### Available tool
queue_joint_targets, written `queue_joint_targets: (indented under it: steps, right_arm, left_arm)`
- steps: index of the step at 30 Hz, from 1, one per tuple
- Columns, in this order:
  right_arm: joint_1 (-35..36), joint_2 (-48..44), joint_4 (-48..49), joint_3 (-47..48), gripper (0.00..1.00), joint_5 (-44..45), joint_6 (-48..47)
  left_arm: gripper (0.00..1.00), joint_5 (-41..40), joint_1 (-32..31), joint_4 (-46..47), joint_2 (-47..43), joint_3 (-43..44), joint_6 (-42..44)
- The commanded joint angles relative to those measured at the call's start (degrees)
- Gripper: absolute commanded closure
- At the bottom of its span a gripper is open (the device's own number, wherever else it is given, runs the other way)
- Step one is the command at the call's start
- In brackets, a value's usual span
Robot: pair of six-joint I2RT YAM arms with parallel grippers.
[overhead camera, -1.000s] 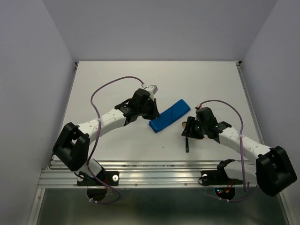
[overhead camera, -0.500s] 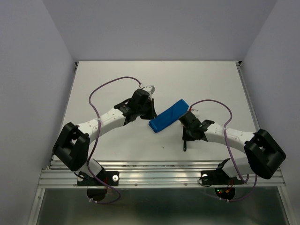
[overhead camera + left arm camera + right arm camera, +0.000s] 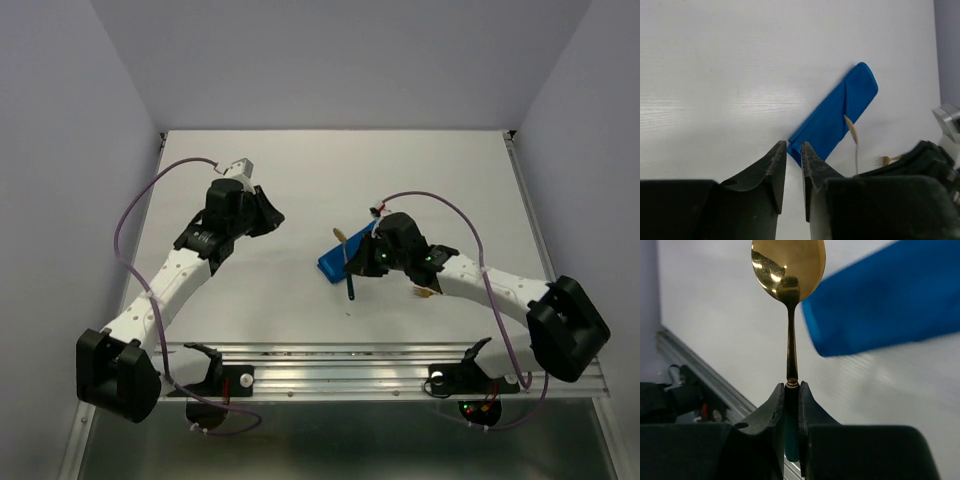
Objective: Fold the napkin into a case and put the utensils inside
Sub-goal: Pass from the right arm to the left
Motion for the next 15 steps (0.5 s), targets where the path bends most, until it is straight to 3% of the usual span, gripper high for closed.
queue_joint_targets:
  steps: [1, 2, 4, 5, 8, 13, 15]
  right_arm:
    - [0.4, 7.7, 25.4, 4.6, 0.99, -21.0, 2.7]
    - [0.4, 9.2, 26.6, 5.9, 0.99, -22.1, 3.6]
    - [0.4, 13.5, 32.6, 7.6, 0.99, -27.4, 5.8]
    - [0.4, 14.8, 34.0, 9.3, 0.99, -28.6, 7.3]
    - [0.4, 19.7, 45.1, 10.7, 0.99, -35.1, 15.4]
    - [-0.9, 24.4, 64.5, 9.3, 0.99, -39.5, 28.1]
    - [-1.4, 26.0, 67.4, 9.2, 0.99, -40.0, 29.8]
  left_arm:
    - [0.65, 10.0, 1.8, 4.9, -5.9, -4.8, -2.4]
    - [0.57, 10.8, 2.2, 5.7, -7.1, -5.2, -2.5]
    - [0.55, 12.9, 2.3, 6.8, -8.3, -6.4, -1.7]
    - [0.46, 13.3, 2.6, 7.3, -9.3, -6.9, -1.0]
    - [0.40, 19.1, 3.5, 10.4, -10.6, -9.5, -0.3]
    - [0.39, 25.4, 4.4, 15.1, -11.5, -13.4, -3.1]
    - [0.39, 27.4, 4.6, 17.7, -11.9, -14.9, -5.1]
